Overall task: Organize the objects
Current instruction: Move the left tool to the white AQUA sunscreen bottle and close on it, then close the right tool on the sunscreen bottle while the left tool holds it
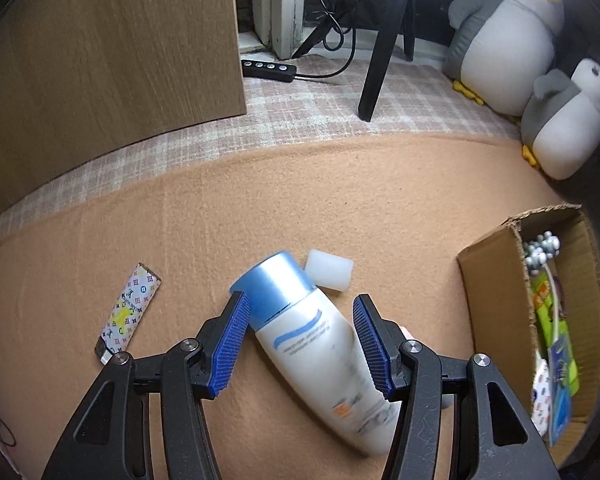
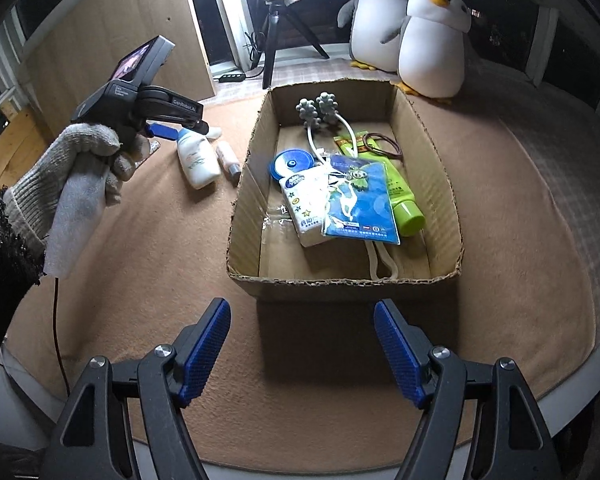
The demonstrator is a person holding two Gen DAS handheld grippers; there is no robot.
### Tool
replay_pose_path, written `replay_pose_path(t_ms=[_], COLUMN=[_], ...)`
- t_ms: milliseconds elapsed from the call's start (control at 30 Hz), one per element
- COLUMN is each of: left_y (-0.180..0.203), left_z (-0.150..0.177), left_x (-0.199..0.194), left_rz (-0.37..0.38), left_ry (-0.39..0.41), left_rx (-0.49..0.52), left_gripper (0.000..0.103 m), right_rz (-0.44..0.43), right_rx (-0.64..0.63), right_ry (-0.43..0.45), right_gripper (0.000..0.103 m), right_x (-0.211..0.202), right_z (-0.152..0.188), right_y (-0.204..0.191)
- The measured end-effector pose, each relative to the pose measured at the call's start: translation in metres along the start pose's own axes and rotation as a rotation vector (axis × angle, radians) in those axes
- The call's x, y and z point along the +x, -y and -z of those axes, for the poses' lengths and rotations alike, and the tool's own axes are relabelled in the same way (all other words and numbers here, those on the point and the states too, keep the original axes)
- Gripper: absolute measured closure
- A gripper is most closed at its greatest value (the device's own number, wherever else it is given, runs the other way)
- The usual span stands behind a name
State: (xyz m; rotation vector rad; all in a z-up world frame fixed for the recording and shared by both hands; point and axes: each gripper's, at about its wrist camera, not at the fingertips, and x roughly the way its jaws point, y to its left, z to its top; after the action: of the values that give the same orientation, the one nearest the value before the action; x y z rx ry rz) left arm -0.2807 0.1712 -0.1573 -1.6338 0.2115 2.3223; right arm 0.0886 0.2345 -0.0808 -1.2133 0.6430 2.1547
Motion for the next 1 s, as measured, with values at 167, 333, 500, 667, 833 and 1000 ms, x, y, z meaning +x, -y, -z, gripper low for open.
replay_pose_path(t_ms=[167, 333, 500, 667, 833, 1000], left_y=[-0.004, -0.004, -0.010, -0.027, -0.040, -0.047], left_z=[0.004, 0.014, 0.029, 0.050, 0.080, 0.117], left_x=[0.006, 0.003, -0.004, -0.014, -0.026, -0.041], left_rz=[-0.001, 0.003, 0.019, 0.048, 0.051, 0.063], left_ry=[-0.004, 0.009, 0.018, 0.023, 0.024, 0.025], left_rx=[0.001, 0.020, 0.022, -0.022, -0.022, -0.012], left_gripper=[0.046, 0.050, 0.051, 0.051, 0.051, 0.051], right_rz=[0.001, -0.002, -0.014, -0.026, -0.039, -0.059], right_rx=[-0.012, -0.018, -0.041, -0.058, -0.082, -0.115], right_ry=[0.008, 0.003, 0.010, 0.025, 0.028, 0.027], right_gripper=[0.032, 0.032, 0.032, 0.032, 0.032, 0.032], right_x=[-0.001, 0.001, 0.001, -0.001, -0.001, 0.003], right_z=[-0.002, -0.003, -0.007, -0.013, -0.018, -0.023], right_y=[-0.004, -0.008, -0.020, -0.032, -0.045, -0.061])
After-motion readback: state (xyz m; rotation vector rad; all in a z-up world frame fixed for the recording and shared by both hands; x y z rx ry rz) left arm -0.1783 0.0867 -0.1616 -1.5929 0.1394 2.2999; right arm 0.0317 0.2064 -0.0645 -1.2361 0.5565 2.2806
